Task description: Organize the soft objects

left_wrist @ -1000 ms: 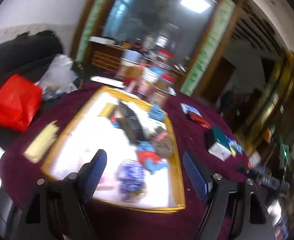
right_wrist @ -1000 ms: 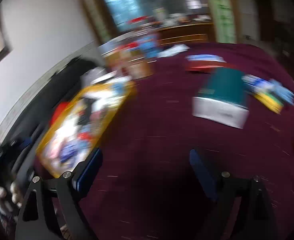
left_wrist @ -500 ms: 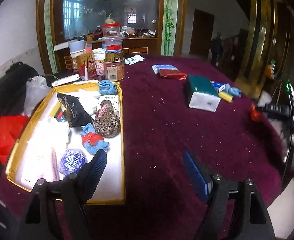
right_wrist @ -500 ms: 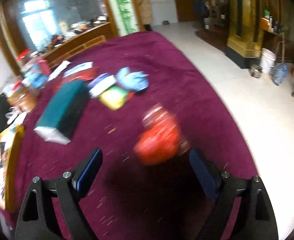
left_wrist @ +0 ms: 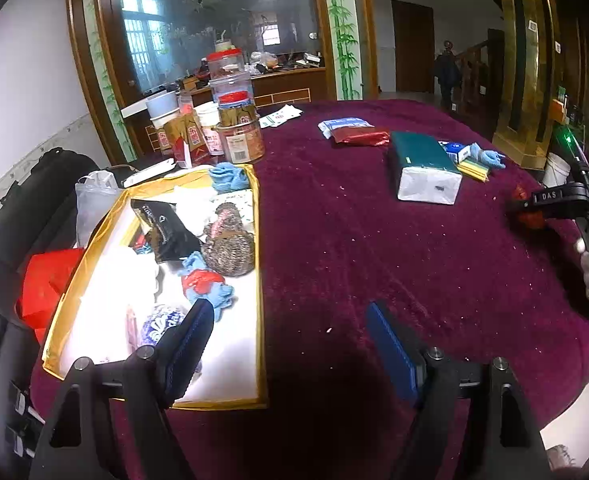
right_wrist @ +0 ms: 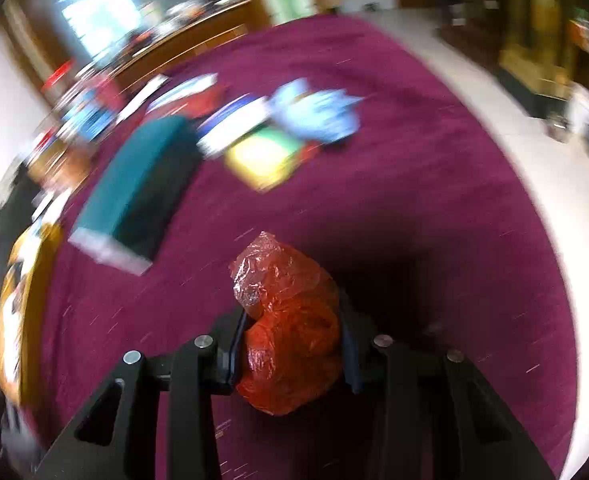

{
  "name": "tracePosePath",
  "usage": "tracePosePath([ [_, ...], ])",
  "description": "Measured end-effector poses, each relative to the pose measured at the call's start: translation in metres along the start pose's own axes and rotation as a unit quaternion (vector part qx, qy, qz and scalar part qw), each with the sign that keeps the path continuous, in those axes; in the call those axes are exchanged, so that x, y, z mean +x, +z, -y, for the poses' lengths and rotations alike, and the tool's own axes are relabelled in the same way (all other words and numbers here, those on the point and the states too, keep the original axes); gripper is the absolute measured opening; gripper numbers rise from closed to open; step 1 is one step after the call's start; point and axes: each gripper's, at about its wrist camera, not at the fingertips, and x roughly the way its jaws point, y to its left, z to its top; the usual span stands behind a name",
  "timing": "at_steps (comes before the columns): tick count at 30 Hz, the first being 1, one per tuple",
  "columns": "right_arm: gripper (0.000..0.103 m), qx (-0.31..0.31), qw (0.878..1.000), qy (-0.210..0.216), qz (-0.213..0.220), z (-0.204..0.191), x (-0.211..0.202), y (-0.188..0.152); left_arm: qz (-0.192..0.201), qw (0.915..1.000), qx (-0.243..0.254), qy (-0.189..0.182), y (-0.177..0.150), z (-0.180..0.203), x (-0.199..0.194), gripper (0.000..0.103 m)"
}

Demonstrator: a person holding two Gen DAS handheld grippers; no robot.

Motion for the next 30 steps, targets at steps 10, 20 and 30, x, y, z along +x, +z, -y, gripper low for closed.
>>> tracePosePath([
  [10,0.061,-0.096,0.959,0.259,-0.065,-0.112,-0.033,-0.048,-0.008,0.9997,0.021,0.006,-0.002,0.012,0.005,0.082],
  [20,0.063,-0.066,0.977,0.201,0.024,-0.081,-0.074,-0.027,-0.004,0.9972,-0.008,-0.074,-0.002,0.011,0.004,0.082],
  [30,0.063,0.026,0.996,0.066,0.055,-0.001,-0.041,0.026,-0.042,0.9823,-0.032,-0.18,-0.003,0.035,0.025,0.082],
])
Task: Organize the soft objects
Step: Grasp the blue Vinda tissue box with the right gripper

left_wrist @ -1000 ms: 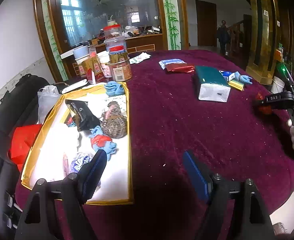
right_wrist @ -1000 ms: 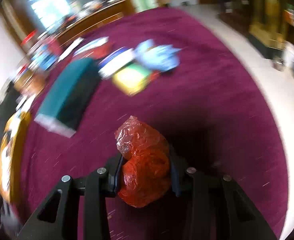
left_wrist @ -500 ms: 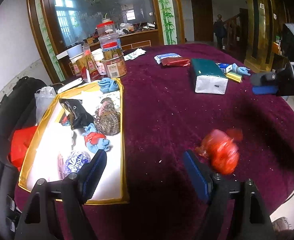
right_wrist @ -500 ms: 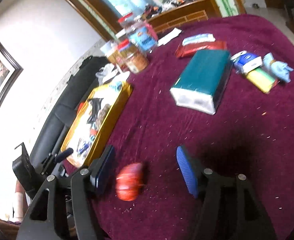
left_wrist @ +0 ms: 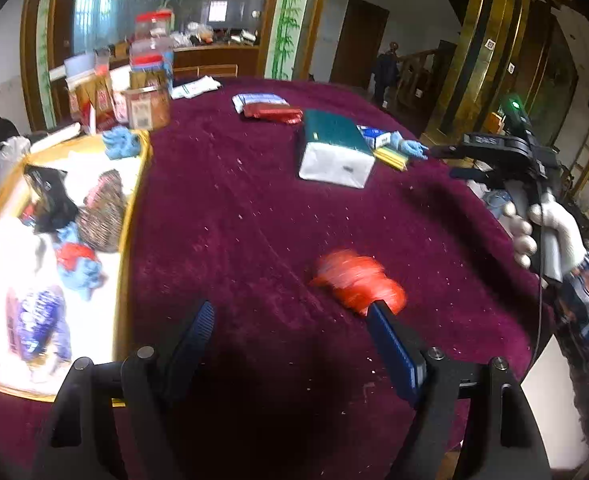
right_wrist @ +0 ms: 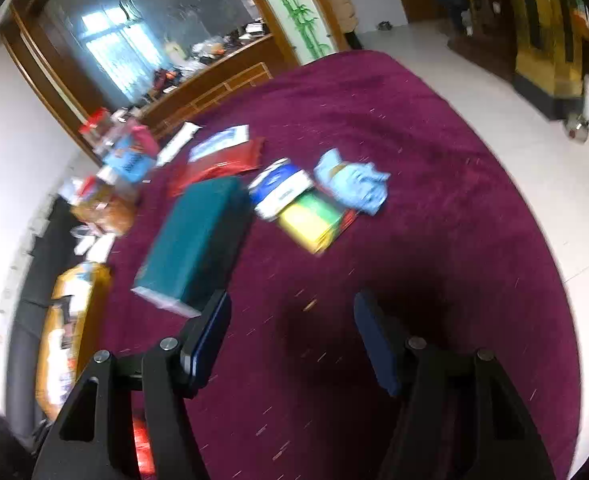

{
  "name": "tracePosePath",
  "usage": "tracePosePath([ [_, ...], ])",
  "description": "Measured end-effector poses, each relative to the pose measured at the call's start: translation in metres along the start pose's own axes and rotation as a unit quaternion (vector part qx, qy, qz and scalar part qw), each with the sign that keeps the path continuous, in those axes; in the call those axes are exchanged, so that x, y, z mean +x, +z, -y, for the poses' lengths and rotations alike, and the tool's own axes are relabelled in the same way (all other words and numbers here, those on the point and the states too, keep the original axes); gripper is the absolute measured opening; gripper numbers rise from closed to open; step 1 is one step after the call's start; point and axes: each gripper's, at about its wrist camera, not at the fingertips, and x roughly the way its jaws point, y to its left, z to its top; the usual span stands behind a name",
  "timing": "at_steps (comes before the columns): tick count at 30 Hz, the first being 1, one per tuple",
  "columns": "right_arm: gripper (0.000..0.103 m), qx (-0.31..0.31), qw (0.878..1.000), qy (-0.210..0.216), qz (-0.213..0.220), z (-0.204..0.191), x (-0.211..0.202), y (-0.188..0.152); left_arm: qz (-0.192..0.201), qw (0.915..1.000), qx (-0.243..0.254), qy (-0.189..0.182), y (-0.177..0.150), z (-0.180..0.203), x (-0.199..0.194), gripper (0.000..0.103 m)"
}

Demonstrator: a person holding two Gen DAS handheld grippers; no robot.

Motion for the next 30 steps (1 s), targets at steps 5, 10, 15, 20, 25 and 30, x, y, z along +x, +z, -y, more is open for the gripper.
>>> tracePosePath([
  [5,0.063,-0.06,0.997,-0.047,-0.012,-0.014,0.036,0.019,-0.007,0.9998,-0.003,-0.018,0.003,0.002,0.006,0.082],
  [10,0.063,-0.12,0.989,-0.087,-0.013,-0.039,0.07,0.047,-0.004,0.9994,-0.003,-0.034,0.007,0.002,0.005,0.082],
  [15,0.071,-0.167,0.978,-0.129,0.003,-0.065,0.094,0.084,-0.007,0.9992,0.006,-0.039,0.008,0.007,0.004,0.082],
  [20,0.056,-0.25,0.945,-0.197,-0.076,-0.081,0.155,0.093,-0.006,0.9991,0.007,-0.041,0.007,0.006,0.003,0.082],
  [25,0.051,-0.22,0.956,-0.168,-0.096,-0.072,0.155,0.097,-0.015,0.9982,-0.019,-0.054,0.008,-0.001,0.006,0.082],
  [30,0.051,-0.207,0.963,-0.165,-0.055,-0.07,0.115,0.091,-0.019,0.9967,-0.052,-0.06,0.006,-0.012,0.008,0.082],
])
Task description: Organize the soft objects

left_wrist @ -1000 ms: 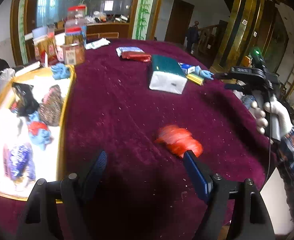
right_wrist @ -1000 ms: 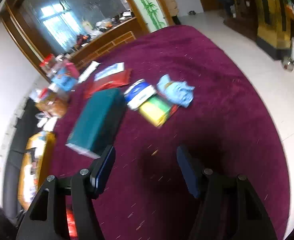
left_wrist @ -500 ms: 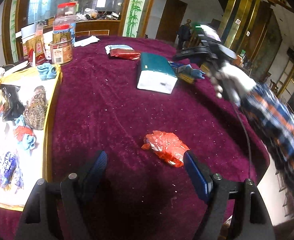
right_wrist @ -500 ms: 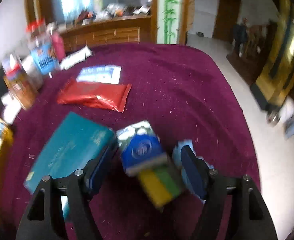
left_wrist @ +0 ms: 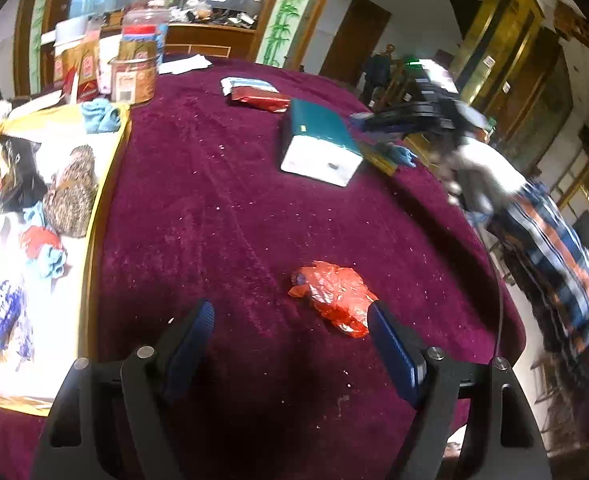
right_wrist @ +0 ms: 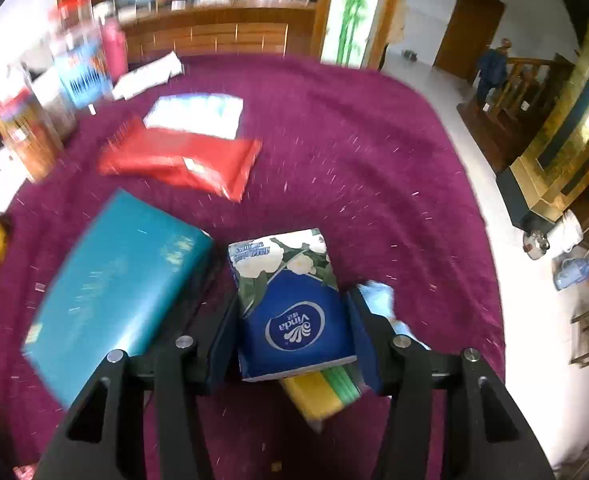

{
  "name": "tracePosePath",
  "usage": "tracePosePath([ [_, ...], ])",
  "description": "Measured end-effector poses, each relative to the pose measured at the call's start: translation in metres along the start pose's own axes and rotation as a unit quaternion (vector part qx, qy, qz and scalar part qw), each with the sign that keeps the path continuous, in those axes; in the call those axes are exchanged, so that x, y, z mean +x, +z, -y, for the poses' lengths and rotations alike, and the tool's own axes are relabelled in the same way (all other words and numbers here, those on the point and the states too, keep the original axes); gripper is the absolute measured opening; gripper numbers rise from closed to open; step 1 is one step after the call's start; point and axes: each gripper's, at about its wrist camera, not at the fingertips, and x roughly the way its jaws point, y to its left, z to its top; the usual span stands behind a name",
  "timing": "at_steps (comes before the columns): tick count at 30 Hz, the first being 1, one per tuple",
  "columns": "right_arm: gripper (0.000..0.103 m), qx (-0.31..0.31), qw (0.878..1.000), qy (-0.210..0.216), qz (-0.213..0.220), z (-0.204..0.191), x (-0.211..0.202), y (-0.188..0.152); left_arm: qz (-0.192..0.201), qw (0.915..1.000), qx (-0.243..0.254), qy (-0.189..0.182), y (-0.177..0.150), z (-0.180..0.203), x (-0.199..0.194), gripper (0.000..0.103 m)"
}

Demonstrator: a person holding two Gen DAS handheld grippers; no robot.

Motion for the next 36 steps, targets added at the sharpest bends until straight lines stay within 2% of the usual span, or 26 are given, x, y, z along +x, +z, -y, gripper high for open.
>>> tracePosePath([
  [4,0.052,0.028,0.997,0.031,0.058,0.011,-0.06,-0.022,-0.006,0.9997,-0.023,-0.001,0.001,-0.004,0.003,0.083],
  [7,0.052,0.037,0.993,0.085,0.077,0.011,-0.096,-0.049,-0.01,0.9996,-0.026,-0.002,0.0,0.001,0.01,0.083],
  [13,0.052,0.032,0.986,0.148,0.064,0.001,-0.119,-0.114,-0.01,0.9999,0.003,0.006,0.007,0.027,0.032,0.084],
  [16,0.052,0.042,0.982,0.174,0.053,-0.001,-0.118,-0.136,-0.015,0.9986,0.04,0.032,0.009,0.048,0.052,0.089],
  [19,0.052,0.052,0.977,0.202,0.046,-0.001,-0.122,-0.154,-0.022,0.994,0.089,0.06,0.007,0.067,0.073,0.089],
  [20,0.052,0.052,0.977,0.203,0.046,-0.002,-0.124,-0.158,-0.027,0.9922,0.102,0.066,0.004,0.071,0.08,0.085],
  [21,0.052,0.05,0.977,0.202,0.047,-0.004,-0.127,-0.162,-0.036,0.9919,0.104,0.063,0.003,0.072,0.085,0.075],
  [22,0.052,0.048,0.977,0.201,0.048,-0.006,-0.13,-0.167,-0.039,0.9923,0.102,0.059,0.003,0.071,0.086,0.053],
  [23,0.053,0.046,0.977,0.201,0.049,-0.008,-0.132,-0.17,-0.031,0.9935,0.097,0.05,0.005,0.068,0.082,0.047],
  [26,0.053,0.038,0.976,0.206,0.053,-0.017,-0.141,-0.176,-0.031,0.9975,0.062,0.014,0.007,0.054,0.071,0.045],
  [31,0.053,0.019,0.974,0.219,0.059,-0.04,-0.151,-0.177,0.005,0.9994,0.02,-0.027,0.007,0.031,0.027,0.045],
  [34,0.053,0.006,0.969,0.239,0.06,-0.061,-0.155,-0.17,0.038,0.9989,0.003,-0.025,0.012,0.011,-0.011,0.045],
  [36,0.053,-0.002,0.966,0.252,0.058,-0.076,-0.156,-0.165,0.059,0.9981,-0.013,-0.008,0.018,-0.014,-0.038,0.045],
])
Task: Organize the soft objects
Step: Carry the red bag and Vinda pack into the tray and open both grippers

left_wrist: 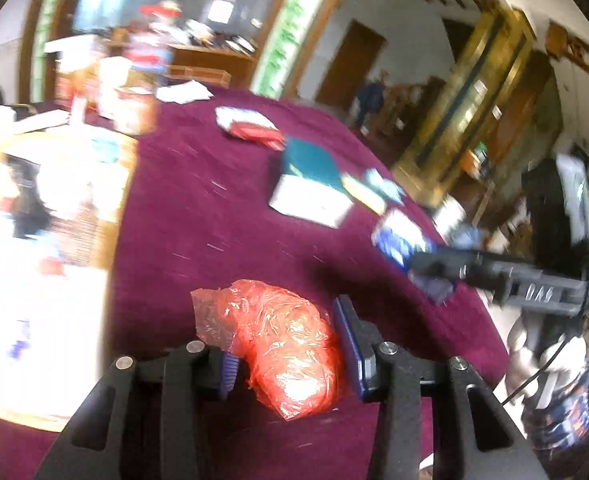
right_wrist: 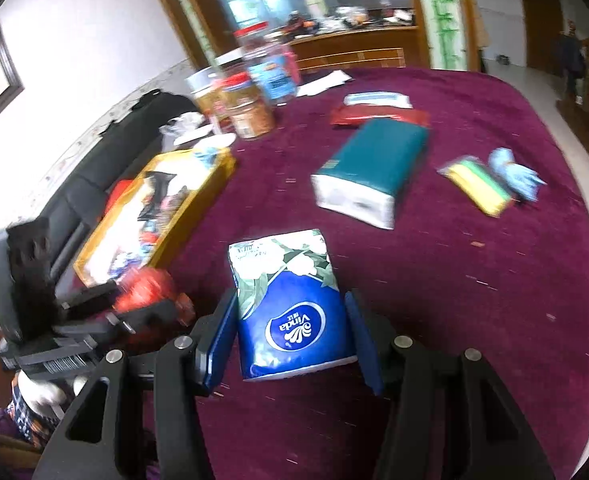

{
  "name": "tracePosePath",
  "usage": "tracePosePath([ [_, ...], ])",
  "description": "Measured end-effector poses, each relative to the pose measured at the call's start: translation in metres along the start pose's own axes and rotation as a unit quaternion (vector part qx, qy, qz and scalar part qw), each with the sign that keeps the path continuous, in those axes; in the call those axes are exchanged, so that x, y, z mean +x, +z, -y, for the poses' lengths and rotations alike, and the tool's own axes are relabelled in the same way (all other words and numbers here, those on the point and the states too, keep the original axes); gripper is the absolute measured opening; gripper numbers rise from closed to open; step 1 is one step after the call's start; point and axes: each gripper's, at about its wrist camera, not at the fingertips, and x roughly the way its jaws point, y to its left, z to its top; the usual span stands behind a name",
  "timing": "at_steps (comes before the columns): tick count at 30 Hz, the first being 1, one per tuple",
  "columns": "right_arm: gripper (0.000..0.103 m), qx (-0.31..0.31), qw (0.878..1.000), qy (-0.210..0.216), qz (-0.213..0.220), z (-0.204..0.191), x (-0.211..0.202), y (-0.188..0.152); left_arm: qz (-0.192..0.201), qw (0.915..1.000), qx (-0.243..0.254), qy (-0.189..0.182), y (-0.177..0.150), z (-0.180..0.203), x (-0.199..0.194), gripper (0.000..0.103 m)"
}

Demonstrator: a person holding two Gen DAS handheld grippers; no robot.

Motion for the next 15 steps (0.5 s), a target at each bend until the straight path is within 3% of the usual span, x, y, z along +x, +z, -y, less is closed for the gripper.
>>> tracePosePath([
  [4,0.053,-0.023,0.999,0.038,-0.013,-0.04,0.022,0.013,0.031,0.9959,-0.019,0.083,0.024,-0.062,-0.037,0.046],
  [8,0.053,-0.046,0.996,0.069,-0.023,-0.078,0.042,0.023,0.034,0.9864,-0.042,0.156,0.055,-0.135,-0.045,0.046],
  [15,0.053,-0.076,0.988,0.123,-0.058,-0.151,0.088,0.037,0.014,0.9786,-0.09,0.184,0.1,-0.228,-0.015,0.046],
])
